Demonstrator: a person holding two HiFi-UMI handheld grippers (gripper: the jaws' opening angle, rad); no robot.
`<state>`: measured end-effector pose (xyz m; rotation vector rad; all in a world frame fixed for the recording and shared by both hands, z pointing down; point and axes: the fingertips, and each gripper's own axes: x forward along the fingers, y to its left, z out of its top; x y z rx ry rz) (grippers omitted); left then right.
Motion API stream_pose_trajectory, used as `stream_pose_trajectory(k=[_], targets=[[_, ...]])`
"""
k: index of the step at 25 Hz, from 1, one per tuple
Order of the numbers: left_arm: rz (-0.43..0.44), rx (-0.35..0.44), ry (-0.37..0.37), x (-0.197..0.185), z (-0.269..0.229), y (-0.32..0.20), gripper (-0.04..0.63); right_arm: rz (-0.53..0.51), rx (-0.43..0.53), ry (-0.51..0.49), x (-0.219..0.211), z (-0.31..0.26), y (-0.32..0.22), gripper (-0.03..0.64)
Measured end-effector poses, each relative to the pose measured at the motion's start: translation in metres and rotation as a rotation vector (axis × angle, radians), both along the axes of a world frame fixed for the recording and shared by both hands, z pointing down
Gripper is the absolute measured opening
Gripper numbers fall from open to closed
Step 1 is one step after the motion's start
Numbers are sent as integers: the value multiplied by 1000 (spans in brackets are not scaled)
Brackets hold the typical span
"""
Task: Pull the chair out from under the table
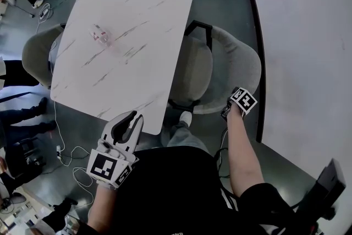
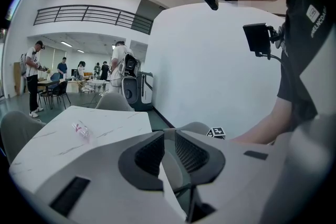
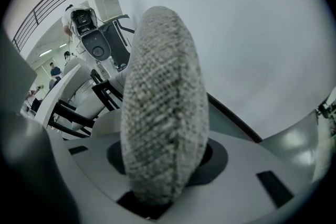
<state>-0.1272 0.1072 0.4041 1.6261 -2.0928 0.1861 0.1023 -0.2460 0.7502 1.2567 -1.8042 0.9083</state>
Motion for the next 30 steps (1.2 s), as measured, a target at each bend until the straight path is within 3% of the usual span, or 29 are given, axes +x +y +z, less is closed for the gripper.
stream_pose_trajectory(k=[21,30], targets=[[25,-7,3,0,3,-11,46,162,-17,-71,6,0,1,140],[58,-11,12,1,5,-20,46,238,-12,-80,38,-1,-2,140]])
